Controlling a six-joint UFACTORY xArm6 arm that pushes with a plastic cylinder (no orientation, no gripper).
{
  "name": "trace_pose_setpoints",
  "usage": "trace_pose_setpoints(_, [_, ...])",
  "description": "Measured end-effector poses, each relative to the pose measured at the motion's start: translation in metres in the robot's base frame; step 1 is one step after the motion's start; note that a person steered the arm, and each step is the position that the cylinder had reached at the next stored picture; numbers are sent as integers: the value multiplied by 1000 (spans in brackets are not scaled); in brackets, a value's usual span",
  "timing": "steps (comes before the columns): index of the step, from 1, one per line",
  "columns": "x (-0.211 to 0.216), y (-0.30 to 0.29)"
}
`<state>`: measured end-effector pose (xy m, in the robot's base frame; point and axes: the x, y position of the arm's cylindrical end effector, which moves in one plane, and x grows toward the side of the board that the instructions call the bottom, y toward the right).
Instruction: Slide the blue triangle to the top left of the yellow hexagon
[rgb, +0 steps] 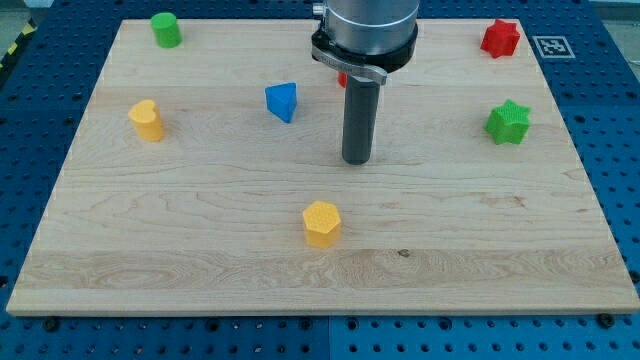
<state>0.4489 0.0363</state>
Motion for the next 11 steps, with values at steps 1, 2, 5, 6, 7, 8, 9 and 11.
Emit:
trace_pose_setpoints(1, [-37, -5])
trace_pose_setpoints(2, [-105, -6])
trace_pose_setpoints(5, [-105, -76])
trace_pose_setpoints(6, [-81, -80])
trace_pose_setpoints(7, [-64, -110])
trace_pose_setpoints(8, [-38, -118])
trace_pose_setpoints(9, [-5, -115])
trace_pose_setpoints(11, [37, -98])
